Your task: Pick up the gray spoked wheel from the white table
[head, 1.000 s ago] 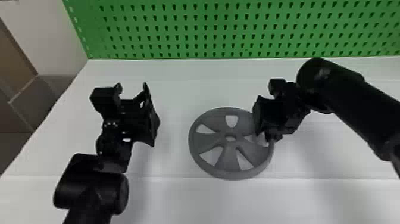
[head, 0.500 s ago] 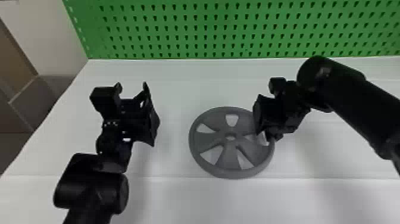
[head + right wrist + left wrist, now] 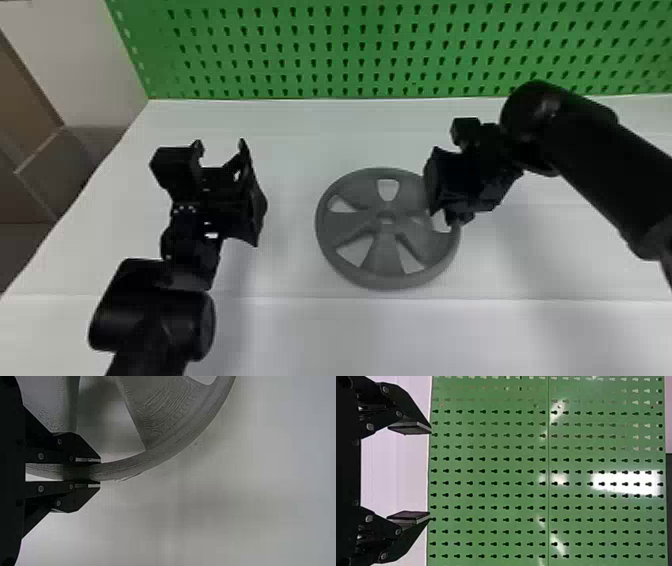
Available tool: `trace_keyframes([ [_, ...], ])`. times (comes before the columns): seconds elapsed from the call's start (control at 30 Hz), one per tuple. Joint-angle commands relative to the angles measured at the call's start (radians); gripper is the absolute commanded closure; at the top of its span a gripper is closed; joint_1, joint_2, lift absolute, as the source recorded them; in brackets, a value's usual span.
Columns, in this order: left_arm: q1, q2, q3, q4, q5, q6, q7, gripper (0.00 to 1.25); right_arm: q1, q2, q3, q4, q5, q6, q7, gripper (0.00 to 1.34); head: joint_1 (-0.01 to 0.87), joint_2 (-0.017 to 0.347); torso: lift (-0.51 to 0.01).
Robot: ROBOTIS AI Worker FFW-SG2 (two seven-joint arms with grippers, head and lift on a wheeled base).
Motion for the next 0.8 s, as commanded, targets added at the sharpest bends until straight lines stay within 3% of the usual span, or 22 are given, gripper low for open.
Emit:
trace_keyframes([
  [0.0,0.004,0.0,0.004,0.0,0.002,0.0,0.0,0.49,0.009,0.002,-0.077,-0.052,0.052,0.037,0.0,1.26,0.779,0.091,-0.074],
  [0.33,0.01,0.0,0.009,0.0,0.005,-0.006,0.0,0.49,0.009,0.008,-0.206,-0.152,0.159,0.141,-0.002,1.26,0.779,0.091,-0.074],
  [0.77,0.016,0.002,0.016,-0.009,0.005,-0.009,0.0,0.49,0.002,0.014,-0.283,-0.261,0.222,0.236,-0.002,1.26,0.779,0.091,-0.074],
])
